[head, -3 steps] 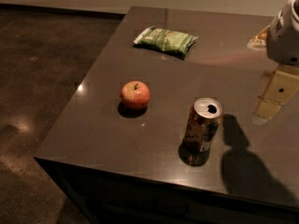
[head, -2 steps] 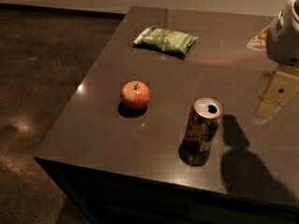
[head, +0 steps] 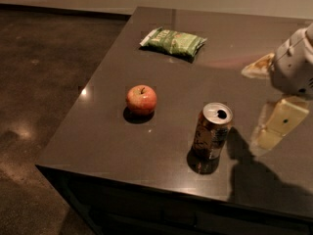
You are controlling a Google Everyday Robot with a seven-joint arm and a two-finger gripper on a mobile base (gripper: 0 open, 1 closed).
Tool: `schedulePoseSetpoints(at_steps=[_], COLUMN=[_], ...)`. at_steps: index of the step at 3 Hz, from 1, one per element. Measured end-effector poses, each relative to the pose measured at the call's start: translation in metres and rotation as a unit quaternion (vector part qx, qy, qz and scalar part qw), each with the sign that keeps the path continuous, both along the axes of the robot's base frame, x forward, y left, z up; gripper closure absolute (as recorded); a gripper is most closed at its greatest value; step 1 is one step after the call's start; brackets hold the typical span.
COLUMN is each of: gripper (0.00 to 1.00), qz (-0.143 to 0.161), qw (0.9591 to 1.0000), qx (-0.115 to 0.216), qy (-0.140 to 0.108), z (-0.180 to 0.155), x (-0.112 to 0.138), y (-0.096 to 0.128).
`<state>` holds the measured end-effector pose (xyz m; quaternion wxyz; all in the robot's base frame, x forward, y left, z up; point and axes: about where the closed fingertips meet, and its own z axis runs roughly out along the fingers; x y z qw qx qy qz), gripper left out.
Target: Move orange can near green jalapeno chip bag
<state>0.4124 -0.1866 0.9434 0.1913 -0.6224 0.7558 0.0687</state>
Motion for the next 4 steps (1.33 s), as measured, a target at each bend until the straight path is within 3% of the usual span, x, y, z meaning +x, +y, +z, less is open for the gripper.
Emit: schedulePoseSetpoints(at_steps=[2, 4], gripper=[0.02, 0.46], qz=[0.06, 0.062], qw=[0.9948, 0.9936], qx=[0.081, 0.094], qy=[0.013, 0.0], z=[-0.029, -0.034], x=[-0.008, 0.004], y=[0.053, 0.06])
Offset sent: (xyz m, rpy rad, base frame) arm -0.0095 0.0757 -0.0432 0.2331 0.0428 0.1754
